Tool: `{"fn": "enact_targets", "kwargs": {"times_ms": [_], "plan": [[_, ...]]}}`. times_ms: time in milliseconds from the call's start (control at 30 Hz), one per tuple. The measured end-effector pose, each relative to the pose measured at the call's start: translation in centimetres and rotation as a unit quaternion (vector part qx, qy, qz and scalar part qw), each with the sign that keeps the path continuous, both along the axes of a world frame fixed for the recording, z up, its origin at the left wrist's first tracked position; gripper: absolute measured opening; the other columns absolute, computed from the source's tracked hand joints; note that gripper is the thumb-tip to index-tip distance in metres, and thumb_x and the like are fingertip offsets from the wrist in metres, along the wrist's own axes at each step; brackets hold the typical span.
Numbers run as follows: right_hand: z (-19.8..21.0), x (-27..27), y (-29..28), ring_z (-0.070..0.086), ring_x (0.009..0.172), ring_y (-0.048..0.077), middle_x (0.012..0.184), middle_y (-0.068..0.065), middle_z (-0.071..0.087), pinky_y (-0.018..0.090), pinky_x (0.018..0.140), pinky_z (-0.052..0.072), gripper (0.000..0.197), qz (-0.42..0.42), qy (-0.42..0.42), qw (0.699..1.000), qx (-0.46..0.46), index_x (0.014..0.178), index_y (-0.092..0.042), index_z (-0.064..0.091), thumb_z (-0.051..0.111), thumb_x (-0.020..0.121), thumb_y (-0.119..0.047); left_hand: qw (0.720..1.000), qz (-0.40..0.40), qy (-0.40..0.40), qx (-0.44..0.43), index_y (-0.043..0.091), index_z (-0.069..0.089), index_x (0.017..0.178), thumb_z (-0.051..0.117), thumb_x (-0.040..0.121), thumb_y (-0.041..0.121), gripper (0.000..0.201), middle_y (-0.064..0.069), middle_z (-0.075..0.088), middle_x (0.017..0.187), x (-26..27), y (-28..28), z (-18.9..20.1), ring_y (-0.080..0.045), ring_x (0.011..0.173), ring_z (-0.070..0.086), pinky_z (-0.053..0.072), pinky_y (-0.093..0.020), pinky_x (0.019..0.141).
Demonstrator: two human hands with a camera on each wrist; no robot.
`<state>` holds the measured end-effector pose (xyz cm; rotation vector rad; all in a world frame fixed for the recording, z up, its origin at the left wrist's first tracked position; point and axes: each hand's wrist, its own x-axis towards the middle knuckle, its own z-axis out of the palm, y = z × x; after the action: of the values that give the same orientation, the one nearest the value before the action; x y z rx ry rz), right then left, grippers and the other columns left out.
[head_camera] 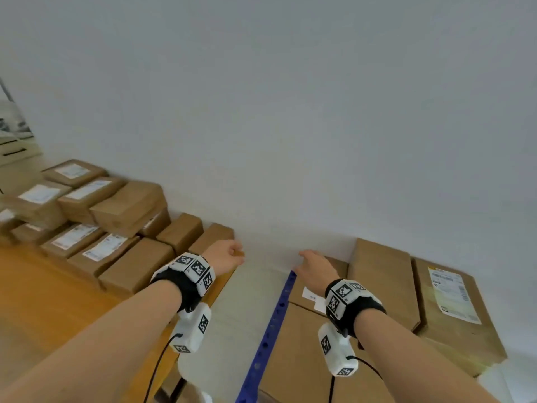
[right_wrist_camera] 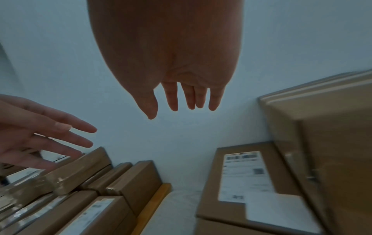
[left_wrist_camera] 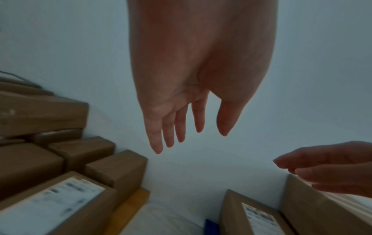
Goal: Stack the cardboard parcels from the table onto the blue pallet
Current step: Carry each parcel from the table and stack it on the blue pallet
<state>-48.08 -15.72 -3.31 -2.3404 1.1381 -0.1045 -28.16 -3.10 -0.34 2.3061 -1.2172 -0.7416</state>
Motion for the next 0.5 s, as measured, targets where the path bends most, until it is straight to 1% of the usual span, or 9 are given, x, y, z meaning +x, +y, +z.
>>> {"fn": "enact_targets", "kwargs": {"times_ms": [67,133,233,300,333,367,400,433,500], "plan": [[0.5,2.8,2.0,0.030,0.139,0.023,0.152,0.007,0.030,0.030,0.112,0.024,0.052,0.015,0.003,1.000,0.000,0.144,-0.011,0.033,0.047,0.097,-0.031,0.999,0.004,-0.036,0.009,0.013,0.046,0.135,0.057,0.092,0.026,0.046,-0.006,0.050,0.138,2.4,2.8,0.3,-0.021,0.127,0.046,0.036,-0.031,0.106],[0.8,5.6,4.3,0.034,0.137,0.023,0.151,0.006,0.032,0.032,0.110,0.027,0.051,0.021,0.006,1.000,0.003,0.143,-0.012,0.034,0.047,0.097,-0.032,0.998,0.009,-0.055,0.016,0.015,0.045,0.136,0.055,0.093,0.027,0.046,-0.005,0.048,0.140,4.8,5.7,0.7,-0.021,0.129,0.044,0.035,-0.032,0.107],[0.8,9.6,8.3,0.039,0.133,0.024,0.146,0.008,0.039,0.032,0.108,0.031,0.048,0.022,0.018,1.000,0.003,0.140,-0.012,0.038,0.048,0.097,-0.032,0.997,0.009,-0.074,0.023,0.017,0.049,0.132,0.052,0.094,0.028,0.040,-0.005,0.051,0.136,8.2,10.0,1.5,-0.022,0.125,0.048,0.039,-0.030,0.102],[1.0,12.1,11.1,0.041,0.131,0.025,0.144,0.009,0.042,0.031,0.106,0.032,0.044,0.028,0.029,0.999,-0.002,0.137,-0.011,0.042,0.047,0.097,-0.029,0.996,0.002,-0.090,0.022,0.020,0.053,0.126,0.050,0.092,0.035,0.037,-0.003,0.053,0.133,10.8,12.3,1.6,-0.021,0.118,0.052,0.042,-0.029,0.095],[1.2,13.4,12.5,0.043,0.129,0.025,0.141,0.010,0.045,0.031,0.104,0.034,0.040,0.029,0.032,0.999,-0.004,0.134,-0.011,0.045,0.047,0.097,-0.026,0.995,0.001,-0.093,0.027,0.021,0.056,0.119,0.048,0.091,0.039,0.034,-0.003,0.056,0.129,12.1,13.5,1.7,-0.021,0.113,0.054,0.044,-0.029,0.091],[1.3,14.7,13.7,0.047,0.125,0.026,0.137,0.011,0.049,0.031,0.100,0.037,0.036,0.028,0.031,0.999,-0.006,0.130,-0.009,0.050,0.047,0.097,-0.024,0.994,0.002,-0.101,0.027,0.022,0.057,0.112,0.047,0.091,0.040,0.030,-0.004,0.059,0.125,13.2,14.7,1.9,-0.021,0.108,0.056,0.045,-0.030,0.089],[1.4,16.0,14.9,0.051,0.121,0.027,0.132,0.012,0.053,0.031,0.097,0.039,0.033,0.025,0.030,0.999,-0.006,0.126,-0.008,0.053,0.047,0.097,-0.021,0.993,-0.003,-0.115,0.032,0.021,0.058,0.109,0.046,0.092,0.037,0.027,-0.004,0.059,0.124,14.1,16.0,2.1,-0.022,0.107,0.056,0.045,-0.032,0.090],[1.4,17.2,16.0,0.053,0.118,0.028,0.130,0.012,0.055,0.032,0.095,0.041,0.032,0.023,0.030,0.999,-0.007,0.124,-0.006,0.055,0.047,0.096,-0.019,0.992,-0.005,-0.124,0.031,0.018,0.058,0.115,0.046,0.095,0.033,0.029,-0.005,0.058,0.126,15.0,17.3,2.1,-0.023,0.112,0.054,0.043,-0.034,0.095],[1.2,19.4,18.0,0.052,0.120,0.027,0.132,0.012,0.054,0.033,0.098,0.042,0.036,0.024,0.032,0.999,-0.004,0.128,-0.006,0.051,0.047,0.096,-0.022,0.992,0.010,-0.124,0.035,0.014,0.050,0.131,0.046,0.097,0.029,0.038,-0.006,0.049,0.136,16.8,19.7,2.0,-0.025,0.125,0.046,0.037,-0.035,0.104]]}}
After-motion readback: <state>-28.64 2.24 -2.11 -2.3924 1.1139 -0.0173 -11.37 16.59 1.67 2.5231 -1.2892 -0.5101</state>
